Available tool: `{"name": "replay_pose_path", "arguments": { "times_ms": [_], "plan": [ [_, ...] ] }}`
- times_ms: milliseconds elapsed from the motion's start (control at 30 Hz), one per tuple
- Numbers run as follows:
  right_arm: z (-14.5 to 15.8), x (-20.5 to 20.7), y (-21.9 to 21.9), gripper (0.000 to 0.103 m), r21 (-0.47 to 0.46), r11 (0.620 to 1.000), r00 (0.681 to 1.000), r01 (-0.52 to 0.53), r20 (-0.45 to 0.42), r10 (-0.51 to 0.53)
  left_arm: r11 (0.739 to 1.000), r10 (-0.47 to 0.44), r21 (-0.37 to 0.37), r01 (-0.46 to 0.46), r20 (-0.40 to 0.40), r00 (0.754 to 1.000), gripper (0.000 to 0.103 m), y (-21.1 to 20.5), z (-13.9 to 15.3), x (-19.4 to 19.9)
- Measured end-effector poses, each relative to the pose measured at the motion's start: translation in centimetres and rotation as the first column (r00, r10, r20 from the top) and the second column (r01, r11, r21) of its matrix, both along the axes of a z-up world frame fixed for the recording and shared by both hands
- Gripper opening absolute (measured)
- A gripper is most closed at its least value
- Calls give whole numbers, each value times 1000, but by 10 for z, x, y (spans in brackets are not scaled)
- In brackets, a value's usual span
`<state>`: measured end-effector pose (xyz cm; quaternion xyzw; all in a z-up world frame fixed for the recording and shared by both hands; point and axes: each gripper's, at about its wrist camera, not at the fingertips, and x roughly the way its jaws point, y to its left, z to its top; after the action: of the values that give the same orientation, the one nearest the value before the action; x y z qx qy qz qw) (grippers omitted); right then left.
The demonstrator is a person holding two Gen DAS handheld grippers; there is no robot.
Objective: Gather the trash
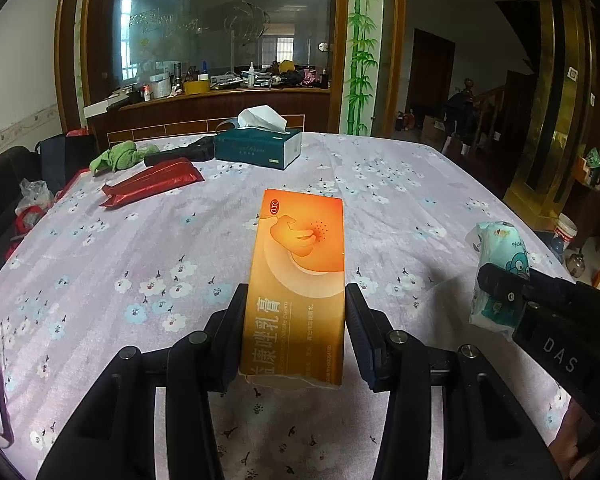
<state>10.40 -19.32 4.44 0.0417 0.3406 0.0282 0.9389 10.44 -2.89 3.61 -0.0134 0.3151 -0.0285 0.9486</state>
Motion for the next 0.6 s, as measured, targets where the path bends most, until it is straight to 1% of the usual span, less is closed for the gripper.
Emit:
{"name": "replay_pose_path", "arguments": {
  "times_ms": [333, 600],
  "plan": [
    [0, 0, -5, 32, 12, 1000, 1000, 11, -2, -11, 1000, 6, 27, -7, 17, 1000, 45, -3, 0, -1],
    [0, 2, -4, 32, 14, 1000, 1000, 11, -6, -11, 999, 10, 30, -11, 18, 1000, 45, -3, 1, -2]
  ]
}}
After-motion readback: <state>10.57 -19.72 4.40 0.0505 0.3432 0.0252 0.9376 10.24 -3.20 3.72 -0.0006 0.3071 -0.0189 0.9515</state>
